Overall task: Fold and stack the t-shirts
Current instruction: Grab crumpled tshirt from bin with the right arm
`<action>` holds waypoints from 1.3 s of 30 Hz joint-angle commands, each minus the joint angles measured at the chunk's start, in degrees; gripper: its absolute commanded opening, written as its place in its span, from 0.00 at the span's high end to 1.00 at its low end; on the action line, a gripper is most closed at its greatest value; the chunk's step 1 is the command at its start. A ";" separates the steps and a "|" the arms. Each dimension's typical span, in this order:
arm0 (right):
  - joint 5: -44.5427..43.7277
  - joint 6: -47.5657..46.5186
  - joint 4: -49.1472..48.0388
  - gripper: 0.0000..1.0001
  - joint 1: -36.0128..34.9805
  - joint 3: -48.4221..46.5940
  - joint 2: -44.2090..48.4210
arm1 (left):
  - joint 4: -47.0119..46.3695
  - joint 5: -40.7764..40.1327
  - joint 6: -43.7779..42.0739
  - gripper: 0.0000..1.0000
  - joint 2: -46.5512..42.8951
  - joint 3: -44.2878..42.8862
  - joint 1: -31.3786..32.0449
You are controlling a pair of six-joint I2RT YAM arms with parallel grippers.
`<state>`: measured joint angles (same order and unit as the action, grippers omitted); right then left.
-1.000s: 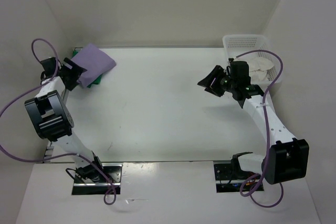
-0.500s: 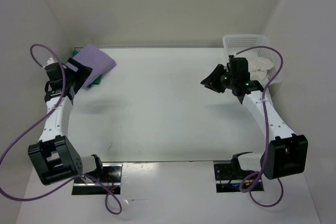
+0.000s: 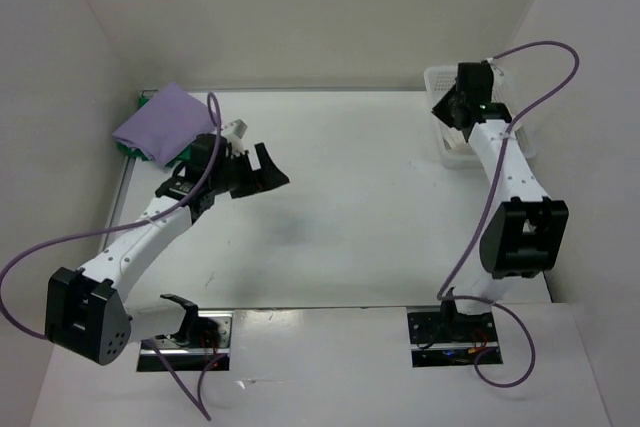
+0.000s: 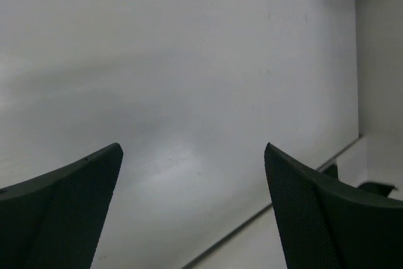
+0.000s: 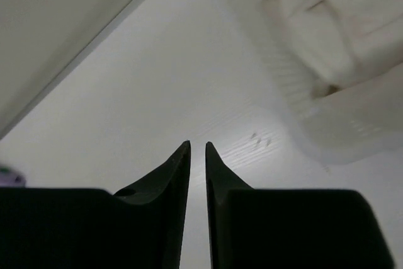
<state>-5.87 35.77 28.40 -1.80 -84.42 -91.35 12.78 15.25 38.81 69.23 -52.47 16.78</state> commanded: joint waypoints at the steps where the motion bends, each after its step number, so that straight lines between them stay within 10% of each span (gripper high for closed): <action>1: -11.43 -0.09 0.69 0.78 5.91 -4.25 -5.67 | -0.11 5.04 -1.01 0.00 -0.68 2.89 3.96; 9: -19.25 6.15 3.33 0.41 11.73 -4.96 -12.28 | 2.96 7.43 -4.88 0.00 -0.68 2.90 6.60; 15: -23.13 10.64 5.43 0.33 12.26 -3.83 -9.99 | 1.81 10.24 -5.41 0.00 0.64 3.42 6.60; 26: -26.83 11.78 6.67 0.32 14.64 1.97 -4.45 | 1.81 11.65 -7.69 0.00 6.61 -0.35 6.60; 39: -13.73 7.56 1.92 0.54 15.25 2.07 -10.34 | 1.81 11.65 -8.22 0.00 7.15 -0.35 6.60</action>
<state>-22.57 44.45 32.60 13.50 -82.17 -102.06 15.86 25.56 31.73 76.07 -50.70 23.24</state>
